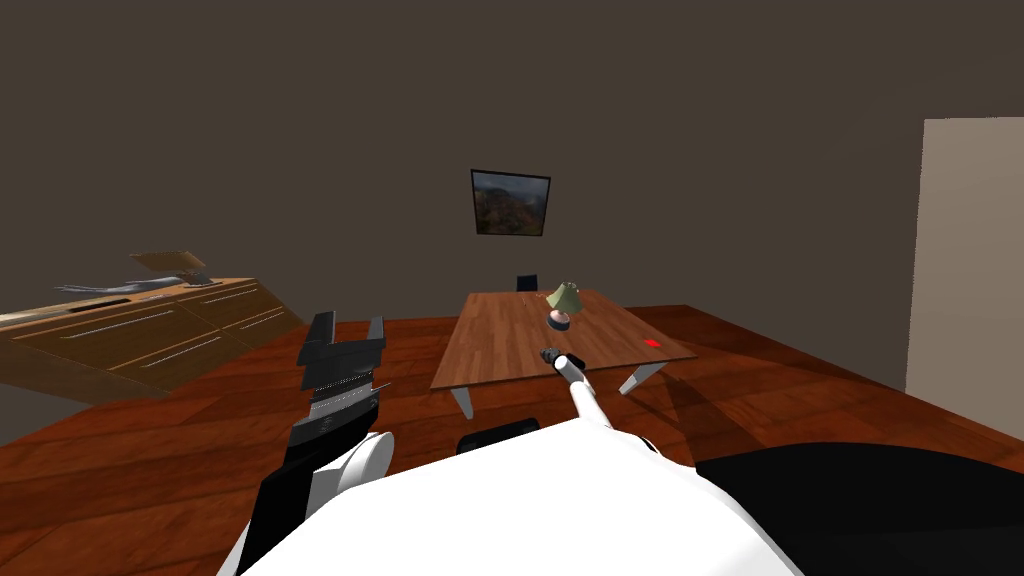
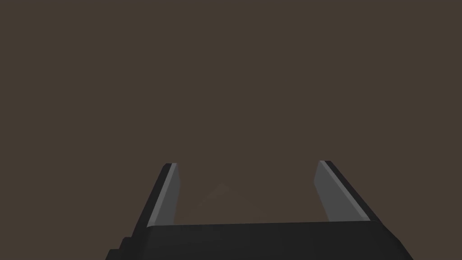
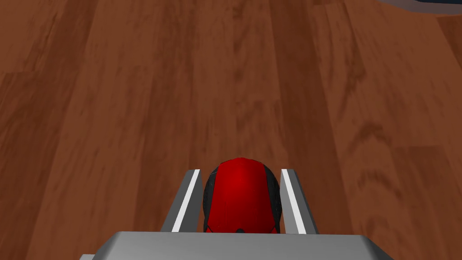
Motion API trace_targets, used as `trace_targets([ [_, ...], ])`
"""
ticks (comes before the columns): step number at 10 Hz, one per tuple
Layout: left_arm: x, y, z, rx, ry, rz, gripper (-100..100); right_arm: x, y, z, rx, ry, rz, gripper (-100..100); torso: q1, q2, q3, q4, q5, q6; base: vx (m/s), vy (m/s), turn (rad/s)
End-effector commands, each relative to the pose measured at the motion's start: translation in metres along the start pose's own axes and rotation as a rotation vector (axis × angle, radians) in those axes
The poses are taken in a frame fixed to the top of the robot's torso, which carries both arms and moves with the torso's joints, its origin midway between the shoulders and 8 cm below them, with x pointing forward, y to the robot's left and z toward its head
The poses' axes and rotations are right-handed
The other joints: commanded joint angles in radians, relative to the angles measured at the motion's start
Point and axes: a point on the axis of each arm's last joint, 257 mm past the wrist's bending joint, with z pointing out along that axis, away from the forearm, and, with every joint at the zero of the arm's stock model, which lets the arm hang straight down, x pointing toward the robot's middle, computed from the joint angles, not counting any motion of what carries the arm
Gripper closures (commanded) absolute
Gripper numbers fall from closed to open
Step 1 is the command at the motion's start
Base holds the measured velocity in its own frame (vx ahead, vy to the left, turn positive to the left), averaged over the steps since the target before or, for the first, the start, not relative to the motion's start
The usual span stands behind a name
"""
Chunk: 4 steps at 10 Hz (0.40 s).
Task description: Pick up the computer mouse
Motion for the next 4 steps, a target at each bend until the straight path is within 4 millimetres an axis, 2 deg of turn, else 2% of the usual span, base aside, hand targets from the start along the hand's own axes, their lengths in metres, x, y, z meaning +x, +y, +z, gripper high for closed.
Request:
trace_targets([
  [1, 0.0, 0.0, 0.0, 0.0, 0.0, 0.0, 0, 0.001, -0.011, 0.0, 0.01, 0.011, 0.009, 100, 0.0, 0.0, 0.0, 0.0, 0.0, 0.0, -0.028, -0.036, 0.02],
  [2, 0.0, 0.0, 0.0, 0.0, 0.0, 0.0, 0, 0.002, -0.022, 0.001, 0.029, 0.009, 0.013, 100, -0.001, 0.0, 0.0, 0.0, 0.0, 0.0, -0.012, -0.024, -0.005],
  [3, 0.0, 0.0, 0.0, 0.0, 0.0, 0.0, 0, 0.002, -0.013, 0.0, 0.016, 0.01, 0.007, 100, 0.0, 0.0, 0.0, 0.0, 0.0, -0.001, -0.003, -0.006, 0.007],
  [4, 0.0, 0.0, 0.0, 0.0, 0.0, 0.0, 0, 0.002, -0.015, 0.0, 0.019, 0.01, 0.01, 0, 0.001, -0.001, 0.0, 0.0, 0.0, 0.0, 0.0, 0.0, 0.0],
])
